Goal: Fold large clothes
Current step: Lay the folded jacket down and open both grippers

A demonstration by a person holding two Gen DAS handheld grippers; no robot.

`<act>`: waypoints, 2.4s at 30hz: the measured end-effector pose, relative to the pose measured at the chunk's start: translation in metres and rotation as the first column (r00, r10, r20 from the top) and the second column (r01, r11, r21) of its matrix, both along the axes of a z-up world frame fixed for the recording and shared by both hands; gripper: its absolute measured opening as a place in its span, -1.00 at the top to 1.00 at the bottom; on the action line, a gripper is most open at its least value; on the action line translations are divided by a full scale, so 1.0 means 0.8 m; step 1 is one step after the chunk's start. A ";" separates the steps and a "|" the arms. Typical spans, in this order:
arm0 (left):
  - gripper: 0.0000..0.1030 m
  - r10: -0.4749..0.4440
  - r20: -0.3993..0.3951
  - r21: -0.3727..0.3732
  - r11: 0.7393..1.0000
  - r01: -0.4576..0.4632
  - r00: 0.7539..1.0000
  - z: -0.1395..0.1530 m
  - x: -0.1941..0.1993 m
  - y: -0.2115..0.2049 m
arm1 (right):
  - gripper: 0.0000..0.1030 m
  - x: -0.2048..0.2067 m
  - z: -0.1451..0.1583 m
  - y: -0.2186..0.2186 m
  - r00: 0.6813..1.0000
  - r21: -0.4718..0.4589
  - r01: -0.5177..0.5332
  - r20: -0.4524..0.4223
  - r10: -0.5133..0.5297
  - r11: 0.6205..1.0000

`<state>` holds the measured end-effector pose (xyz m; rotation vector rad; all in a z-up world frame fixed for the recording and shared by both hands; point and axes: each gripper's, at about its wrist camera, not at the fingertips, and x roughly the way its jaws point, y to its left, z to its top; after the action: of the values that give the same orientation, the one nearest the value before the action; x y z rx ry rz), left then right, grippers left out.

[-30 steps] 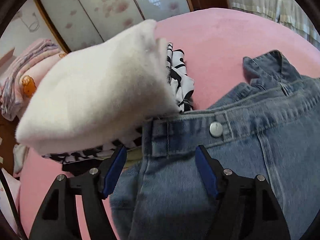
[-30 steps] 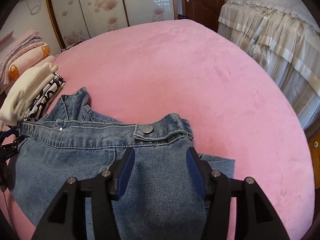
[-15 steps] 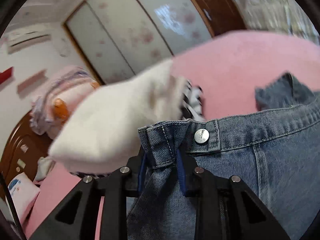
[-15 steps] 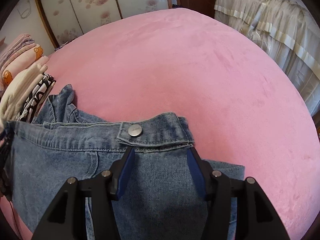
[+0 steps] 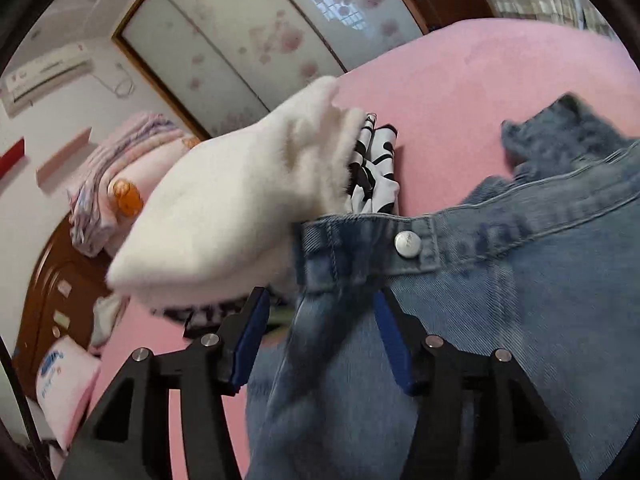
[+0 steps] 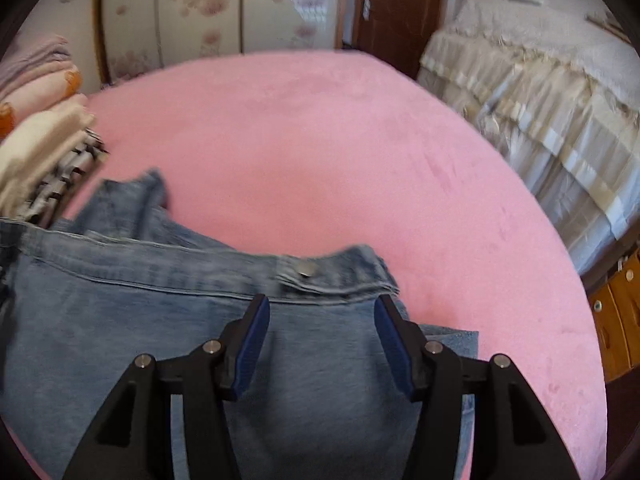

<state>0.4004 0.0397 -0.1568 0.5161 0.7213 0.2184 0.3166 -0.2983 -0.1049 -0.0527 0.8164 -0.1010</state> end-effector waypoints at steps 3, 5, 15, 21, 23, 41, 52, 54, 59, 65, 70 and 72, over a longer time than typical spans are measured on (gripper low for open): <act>-0.08 -0.080 -0.030 -0.186 0.980 0.073 0.996 0.024 -0.036 -0.019 | -0.03 -0.013 0.009 0.060 0.991 0.090 -0.135 0.016 0.134 0.987; -0.08 -0.142 -0.092 -0.308 0.945 0.108 0.986 0.022 -0.041 -0.041 | 0.30 -0.008 -0.003 0.103 0.977 0.199 -0.201 -0.032 0.211 0.959; -0.68 -0.160 -0.224 -0.364 0.929 0.070 0.961 -0.042 -0.019 -0.063 | 1.00 0.011 -0.070 0.092 0.984 0.186 -0.069 -0.149 0.097 0.980; -0.79 -0.130 -0.259 -0.462 0.887 -0.004 0.957 -0.036 0.002 0.001 | 1.00 0.000 -0.073 -0.044 0.974 0.080 0.172 -0.163 -0.157 0.982; -0.78 -0.106 -0.266 -0.463 0.886 -0.030 0.958 -0.034 0.005 0.012 | 1.00 -0.008 -0.066 -0.065 0.963 0.077 0.223 -0.174 -0.208 0.972; -0.74 -0.080 -0.199 -0.466 0.884 -0.022 0.977 -0.011 -0.176 -0.035 | 0.87 -0.136 -0.060 0.162 0.964 0.288 -0.161 -0.159 0.212 0.944; -0.82 0.027 -0.235 -0.470 0.872 -0.137 0.972 -0.026 -0.169 0.048 | 0.87 -0.163 -0.058 0.033 0.987 0.099 0.022 -0.162 -0.006 0.995; -0.92 0.067 -0.254 -0.477 0.859 -0.185 0.965 -0.029 -0.167 0.071 | 0.81 -0.172 -0.059 -0.009 0.979 0.037 0.117 -0.169 -0.109 0.992; -0.93 0.094 -0.257 -0.494 0.843 -0.214 0.962 -0.031 -0.169 0.095 | 0.84 -0.187 -0.053 -0.066 0.972 0.156 0.189 -0.172 -0.162 0.970; -0.93 0.109 -0.256 -0.473 0.852 -0.223 0.961 -0.030 -0.170 0.090 | 0.80 -0.190 -0.056 -0.044 0.966 0.040 0.205 -0.166 -0.196 0.978; -0.93 0.104 -0.266 -0.475 0.851 -0.224 0.958 -0.030 -0.170 0.091 | 0.58 -0.193 -0.052 -0.034 0.964 0.035 0.219 -0.161 -0.211 0.975; -0.93 0.104 -0.274 -0.477 0.849 -0.229 0.956 -0.028 -0.172 0.092 | 0.53 -0.195 -0.048 -0.028 0.962 0.037 0.230 -0.157 -0.221 0.973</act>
<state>0.2627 0.1136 -0.1793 -0.0295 1.0226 0.1214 0.1604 -0.3207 -0.1435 0.0866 0.9760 -0.2924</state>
